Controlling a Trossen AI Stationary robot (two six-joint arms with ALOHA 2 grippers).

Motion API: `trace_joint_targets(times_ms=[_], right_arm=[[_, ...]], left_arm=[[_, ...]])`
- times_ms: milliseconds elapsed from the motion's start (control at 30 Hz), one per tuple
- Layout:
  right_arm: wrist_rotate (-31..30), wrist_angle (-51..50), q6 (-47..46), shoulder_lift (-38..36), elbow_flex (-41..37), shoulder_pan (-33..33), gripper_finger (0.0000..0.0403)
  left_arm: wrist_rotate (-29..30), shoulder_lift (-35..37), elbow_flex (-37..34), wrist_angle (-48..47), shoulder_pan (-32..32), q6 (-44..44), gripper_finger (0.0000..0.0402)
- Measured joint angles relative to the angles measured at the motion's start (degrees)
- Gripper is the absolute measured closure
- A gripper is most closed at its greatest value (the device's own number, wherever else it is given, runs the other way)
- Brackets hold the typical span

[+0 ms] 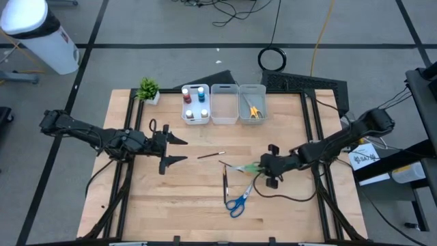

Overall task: Pick & Place Paint Supplies
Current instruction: Put the green scissors into the gray bin

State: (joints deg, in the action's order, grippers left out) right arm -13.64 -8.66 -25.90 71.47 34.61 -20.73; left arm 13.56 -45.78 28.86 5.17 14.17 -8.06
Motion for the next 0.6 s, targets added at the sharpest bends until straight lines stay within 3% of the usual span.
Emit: trace_joint_targets(times_ms=[267,600], right_arm=[[-6.0,3.6,-3.6,-3.4,1.7,3.4,0.0337],[-5.6,12.6,-1.7,-7.2,1.8,19.5,0.0337]], left_arm=[[0.0,0.0,0.0,-0.2,0.0,-0.1,0.0117],[0.0,0.0,0.0,-0.2,0.0,-0.2,0.0117]])
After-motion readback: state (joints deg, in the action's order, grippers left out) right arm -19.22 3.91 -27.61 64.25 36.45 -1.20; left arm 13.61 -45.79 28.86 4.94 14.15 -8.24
